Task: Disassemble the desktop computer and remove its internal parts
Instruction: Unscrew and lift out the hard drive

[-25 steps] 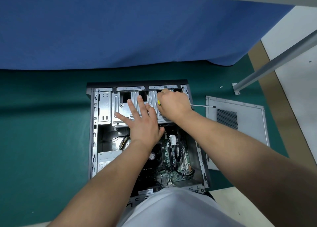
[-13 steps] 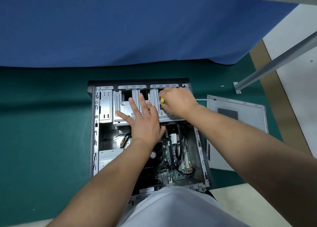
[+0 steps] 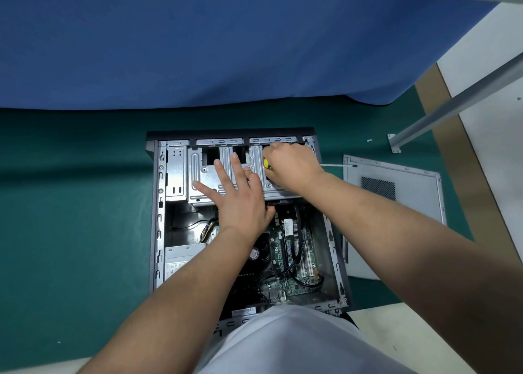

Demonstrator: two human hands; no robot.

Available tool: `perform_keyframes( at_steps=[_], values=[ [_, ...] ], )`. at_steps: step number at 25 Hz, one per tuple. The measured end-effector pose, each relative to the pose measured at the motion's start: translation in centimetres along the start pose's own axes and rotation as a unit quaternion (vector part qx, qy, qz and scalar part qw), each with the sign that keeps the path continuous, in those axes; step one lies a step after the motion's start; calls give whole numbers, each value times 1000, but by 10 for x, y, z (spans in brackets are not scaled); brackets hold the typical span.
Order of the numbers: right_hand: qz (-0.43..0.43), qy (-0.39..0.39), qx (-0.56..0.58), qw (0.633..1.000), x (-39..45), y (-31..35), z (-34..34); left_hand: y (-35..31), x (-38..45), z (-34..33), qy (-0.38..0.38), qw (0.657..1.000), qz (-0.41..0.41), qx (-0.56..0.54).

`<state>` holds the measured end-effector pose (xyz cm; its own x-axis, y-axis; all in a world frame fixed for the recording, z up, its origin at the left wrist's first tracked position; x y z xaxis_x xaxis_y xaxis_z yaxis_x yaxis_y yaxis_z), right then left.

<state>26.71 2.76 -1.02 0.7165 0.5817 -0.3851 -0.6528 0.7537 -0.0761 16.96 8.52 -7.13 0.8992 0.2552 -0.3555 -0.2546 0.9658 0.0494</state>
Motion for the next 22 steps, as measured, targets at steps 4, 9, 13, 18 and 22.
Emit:
perform_keyframes(
  at_steps=[4,9,13,18,22],
  values=[
    [24,11,31,999,-2,-2,-2,-1,0,1,1,1000,-2,-3],
    [-8,-14,116,993,-9,-14,3,-1,-1,3,10,1000,-2,3],
    [-58,-48,230,970,-25,-40,11,1,-2,4,28,1000,0,-2],
    [-87,-67,360,926,-52,-69,14,2,-6,7,111,992,-11,-64],
    [-94,-104,423,895,-76,-87,13,-5,-1,57,31,951,-64,-301]
  ],
)
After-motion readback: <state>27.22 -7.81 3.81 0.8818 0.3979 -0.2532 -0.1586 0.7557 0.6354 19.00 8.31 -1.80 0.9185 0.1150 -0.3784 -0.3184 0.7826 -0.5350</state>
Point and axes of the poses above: each hand's wrist, its own x-axis towards the middle knuckle, its own z-axis out of the back of the hand, y = z × x, the point moved 9 cm from there along x, towards the middle knuckle, and after that the axes turned 9 degrees about y, right-handed, at the moved point
